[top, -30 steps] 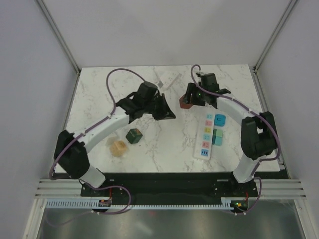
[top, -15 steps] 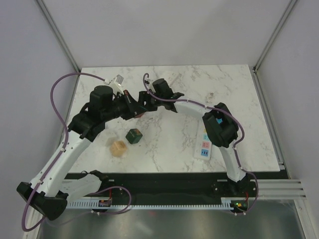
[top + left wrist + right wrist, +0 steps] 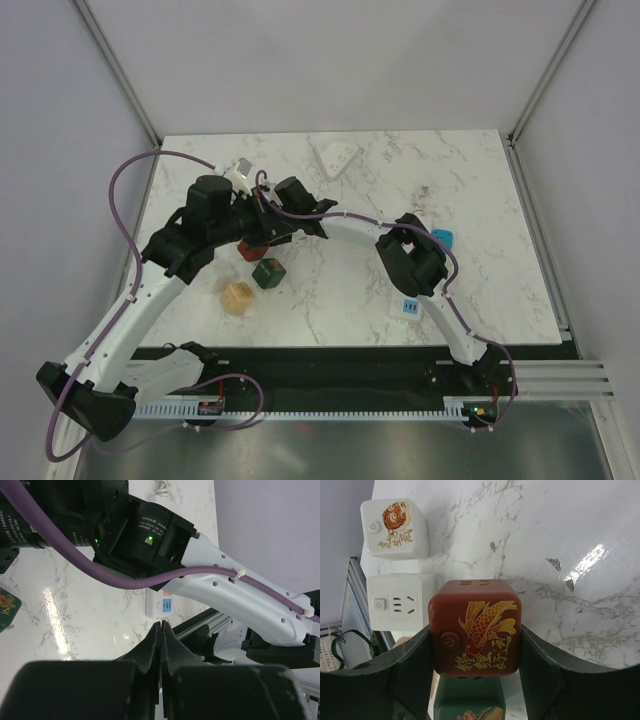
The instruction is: Pull the plug off the socket
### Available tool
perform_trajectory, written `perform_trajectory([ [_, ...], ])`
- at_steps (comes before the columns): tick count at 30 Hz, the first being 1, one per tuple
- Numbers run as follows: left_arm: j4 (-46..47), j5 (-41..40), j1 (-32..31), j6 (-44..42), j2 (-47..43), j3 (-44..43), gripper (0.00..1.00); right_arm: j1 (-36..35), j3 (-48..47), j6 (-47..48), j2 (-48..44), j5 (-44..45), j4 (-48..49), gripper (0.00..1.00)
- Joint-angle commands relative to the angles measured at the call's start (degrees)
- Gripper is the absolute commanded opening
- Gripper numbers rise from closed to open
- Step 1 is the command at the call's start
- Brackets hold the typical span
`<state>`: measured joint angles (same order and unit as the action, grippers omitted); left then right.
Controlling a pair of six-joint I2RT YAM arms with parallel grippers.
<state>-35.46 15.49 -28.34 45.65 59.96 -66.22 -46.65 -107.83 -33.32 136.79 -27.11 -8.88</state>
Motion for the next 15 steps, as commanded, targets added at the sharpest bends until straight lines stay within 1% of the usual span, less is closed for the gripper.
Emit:
perform_trajectory([
  [1, 0.83, 1.39, 0.3, -0.56, 0.24, 0.12, 0.02, -0.54, -2.21, 0.71, 0.05, 0.04, -0.08, 0.0],
  [5, 1.01, 1.57, 0.21, -0.38, 0.24, 0.47, 0.02, -0.89, -1.94, 1.24, 0.14, 0.65, -0.52, 0.0],
  [6, 1.01, 1.57, 0.3, -0.3, 0.24, 0.56, 0.02, -1.07, -1.94, 1.5, 0.14, 1.09, -0.69, 0.05],
  [8, 1.18, 1.65, 0.21, -0.38, 0.24, 0.56, 0.02, -1.16, -1.94, 2.12, 0.49, 1.71, -0.96, 0.1],
  [11, 1.1, 1.83, 0.21, -0.47, 0.24, 0.65, 0.02, -1.51, -2.03, 2.03, 0.93, 2.15, -1.31, 0.22],
  [12, 1.1, 1.92, 0.21, -0.39, 0.15, 0.65, 0.02, -1.51, -2.03, 2.12, 1.02, 2.24, -1.31, 0.29],
  [14, 1.1, 1.92, 0.21, -0.3, -0.02, 0.74, 0.02, -1.69, -2.12, 2.29, 1.11, 2.41, -1.4, 0.34],
  [15, 1.1, 2.0, 0.21, -0.3, -0.02, 0.74, 0.02, -1.86, -2.21, 2.38, 1.02, 2.5, -1.4, 0.42],
])
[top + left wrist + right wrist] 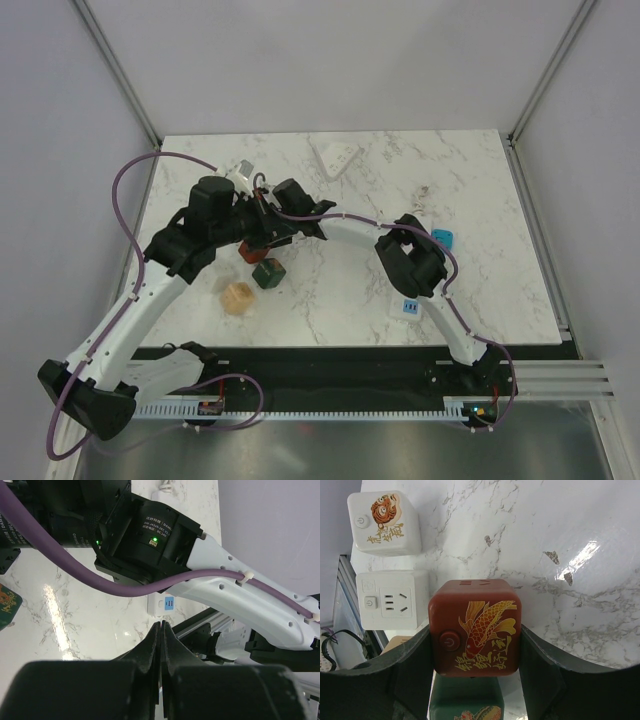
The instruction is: Pull the plug off the socket
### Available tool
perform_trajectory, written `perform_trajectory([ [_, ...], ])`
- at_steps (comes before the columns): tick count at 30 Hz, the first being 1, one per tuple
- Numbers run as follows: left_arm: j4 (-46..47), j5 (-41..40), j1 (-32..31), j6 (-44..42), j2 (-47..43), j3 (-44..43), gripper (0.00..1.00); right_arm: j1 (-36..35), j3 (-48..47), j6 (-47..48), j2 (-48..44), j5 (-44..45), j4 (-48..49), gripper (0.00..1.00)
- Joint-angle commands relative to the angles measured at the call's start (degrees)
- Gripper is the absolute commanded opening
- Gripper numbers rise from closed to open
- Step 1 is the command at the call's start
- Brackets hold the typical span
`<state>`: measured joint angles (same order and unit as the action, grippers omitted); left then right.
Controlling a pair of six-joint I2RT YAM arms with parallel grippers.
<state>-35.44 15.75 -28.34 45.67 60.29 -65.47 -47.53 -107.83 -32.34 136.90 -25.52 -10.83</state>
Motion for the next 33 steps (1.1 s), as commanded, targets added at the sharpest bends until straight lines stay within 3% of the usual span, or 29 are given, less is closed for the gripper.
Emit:
perform_trajectory([
  [1, 1.08, 1.66, 0.21, -0.32, -0.35, 0.08, 0.02, -0.9, -2.29, 1.4, 0.82, 1.0, 0.37, 0.47],
  [3, 1.08, 1.74, 0.21, -0.32, -0.52, 0.17, 0.02, -0.99, -2.47, 1.4, 0.56, 1.26, 0.37, 0.58],
  [14, 1.08, 1.65, 0.21, -0.23, -1.76, 0.26, 0.02, -0.55, -6.07, 1.93, -0.05, 1.61, -1.74, 0.97],
  [20, 0.9, 1.31, 0.21, -0.32, -2.55, 0.08, 0.02, 2.34, -6.87, 2.37, -3.39, 3.36, -3.93, 0.98],
  [25, 0.46, 1.12, 0.21, -2.16, -1.85, -0.27, 0.03, 9.55, 2.52, 1.22, -13.66, 8.28, -7.09, 0.98],
  [29, 0.63, 2.44, -0.05, -3.13, 0.0, -0.18, 0.15, 16.22, 13.06, 4.47, -23.94, 12.05, -9.73, 0.98],
  [33, 2.04, 1.13, -2.41, -4.44, 2.62, -0.09, 0.37, 20.54, 25.35, 7.29, -35.28, 17.77, -14.38, 0.98],
])
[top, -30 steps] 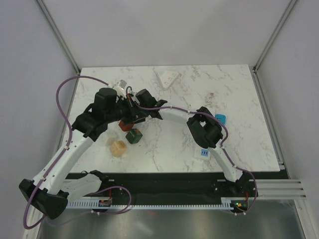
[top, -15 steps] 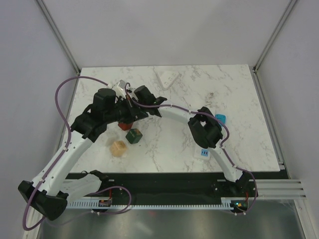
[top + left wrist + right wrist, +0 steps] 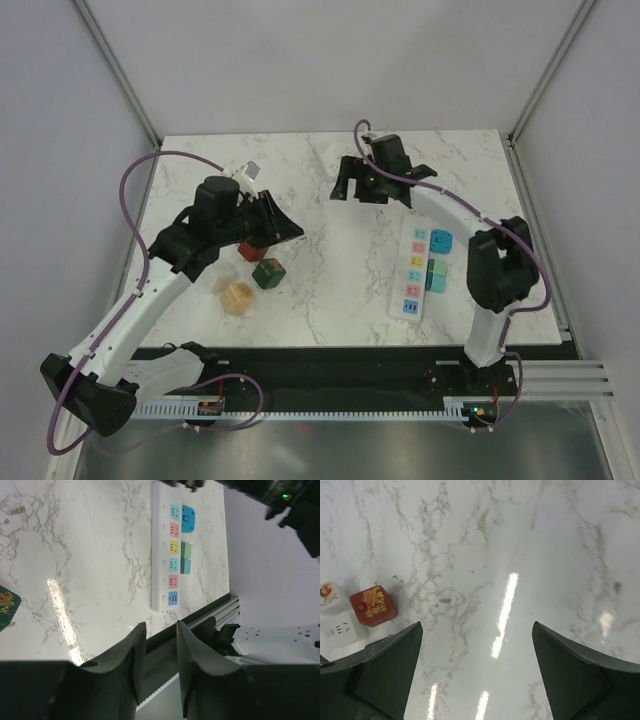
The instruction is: Pull the plug off the socket
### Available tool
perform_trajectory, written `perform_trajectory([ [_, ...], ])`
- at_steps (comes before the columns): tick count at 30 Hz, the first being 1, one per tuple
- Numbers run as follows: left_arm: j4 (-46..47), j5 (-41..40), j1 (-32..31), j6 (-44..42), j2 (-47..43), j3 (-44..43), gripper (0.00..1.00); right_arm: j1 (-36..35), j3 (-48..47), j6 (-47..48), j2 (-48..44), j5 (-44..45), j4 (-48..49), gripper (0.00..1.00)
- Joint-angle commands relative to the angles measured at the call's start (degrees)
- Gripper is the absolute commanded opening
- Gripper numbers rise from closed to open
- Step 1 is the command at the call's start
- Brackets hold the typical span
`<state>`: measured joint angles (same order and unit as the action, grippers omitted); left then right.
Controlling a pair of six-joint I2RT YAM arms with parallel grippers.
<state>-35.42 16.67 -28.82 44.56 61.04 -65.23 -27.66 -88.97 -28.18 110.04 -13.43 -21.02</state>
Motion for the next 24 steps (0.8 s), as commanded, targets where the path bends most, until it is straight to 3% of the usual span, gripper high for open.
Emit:
perform_trajectory([
  [1, 2.11, -0.4, -3.07, -3.94, 2.85, -0.51, 0.4, 1.46, 8.62, 2.96, -10.18, 7.18, -5.08, 0.98],
  [12, 4.83, -10.15, -23.45, -5.61, 25.34, -9.81, 0.57, 16.22, 39.98, -5.12, -37.58, 15.54, -8.95, 0.98],
  [19, 0.81, -18.14, -32.52, -6.59, 43.1, -25.37, 0.69, 28.87, 43.0, -3.28, -48.42, 15.89, -13.16, 0.98],
  [20, -0.34, -20.51, -33.92, -6.5, 46.25, -27.04, 0.85, 29.67, 42.74, -2.93, -48.86, 15.89, -13.52, 0.98],
  [24, -5.44, -25.53, -37.27, -5.97, 53.3, -35.82, 0.85, 32.14, 43.61, -2.32, -50.1, 16.07, -13.79, 0.98],
])
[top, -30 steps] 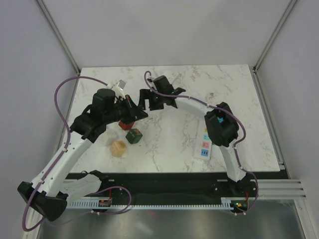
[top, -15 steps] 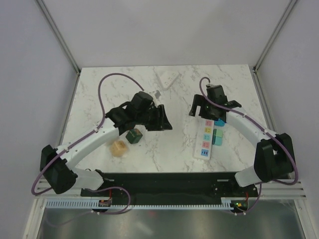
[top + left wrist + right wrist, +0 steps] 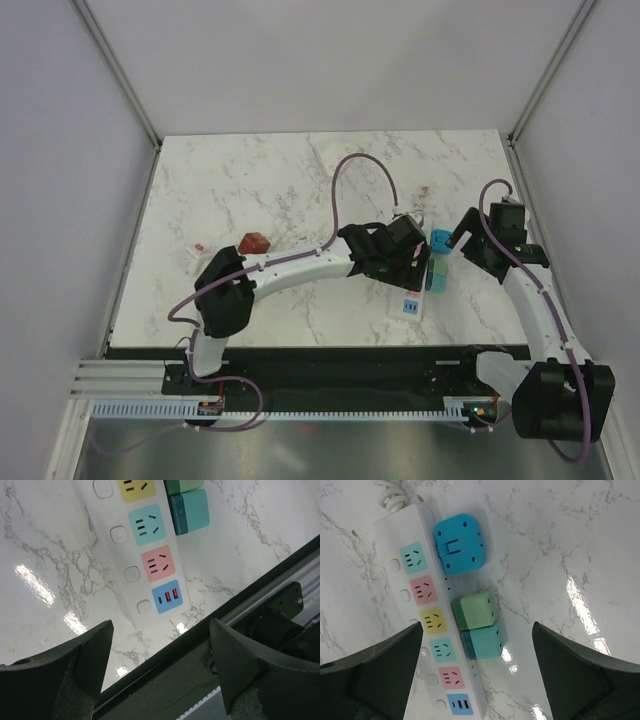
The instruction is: Pull the plug off the socket
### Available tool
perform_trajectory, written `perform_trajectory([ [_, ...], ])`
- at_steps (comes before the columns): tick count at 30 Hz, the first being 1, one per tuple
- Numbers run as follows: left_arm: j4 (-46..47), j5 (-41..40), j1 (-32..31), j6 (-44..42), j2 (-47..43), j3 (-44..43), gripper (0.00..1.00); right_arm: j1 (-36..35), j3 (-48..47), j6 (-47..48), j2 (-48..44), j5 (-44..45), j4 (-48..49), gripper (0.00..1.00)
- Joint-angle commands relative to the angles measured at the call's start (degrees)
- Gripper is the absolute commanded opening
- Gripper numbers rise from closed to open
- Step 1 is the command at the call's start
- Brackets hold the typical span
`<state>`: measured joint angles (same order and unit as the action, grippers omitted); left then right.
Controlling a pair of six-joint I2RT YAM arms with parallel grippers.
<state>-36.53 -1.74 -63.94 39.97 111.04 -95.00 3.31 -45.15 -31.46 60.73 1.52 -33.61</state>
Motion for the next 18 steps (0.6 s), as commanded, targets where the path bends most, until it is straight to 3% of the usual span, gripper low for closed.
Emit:
perform_trajectory([
  [1, -5.12, -9.14, -2.67, -1.21, 4.61, -7.12, 0.85, 2.04, 0.58, 0.96, -0.88, 1.2, -0.94, 0.98],
  [6, -9.43, -11.79, -4.7, -1.29, 11.02, -12.92, 0.86, 5.91, 2.78, 0.61, -1.49, -1.43, 1.61, 0.95],
  [18, -10.14, -12.85, -6.11, -0.59, 15.43, -14.33, 0.86, 6.62, 7.7, 0.61, 1.06, -11.71, 9.08, 0.87],
])
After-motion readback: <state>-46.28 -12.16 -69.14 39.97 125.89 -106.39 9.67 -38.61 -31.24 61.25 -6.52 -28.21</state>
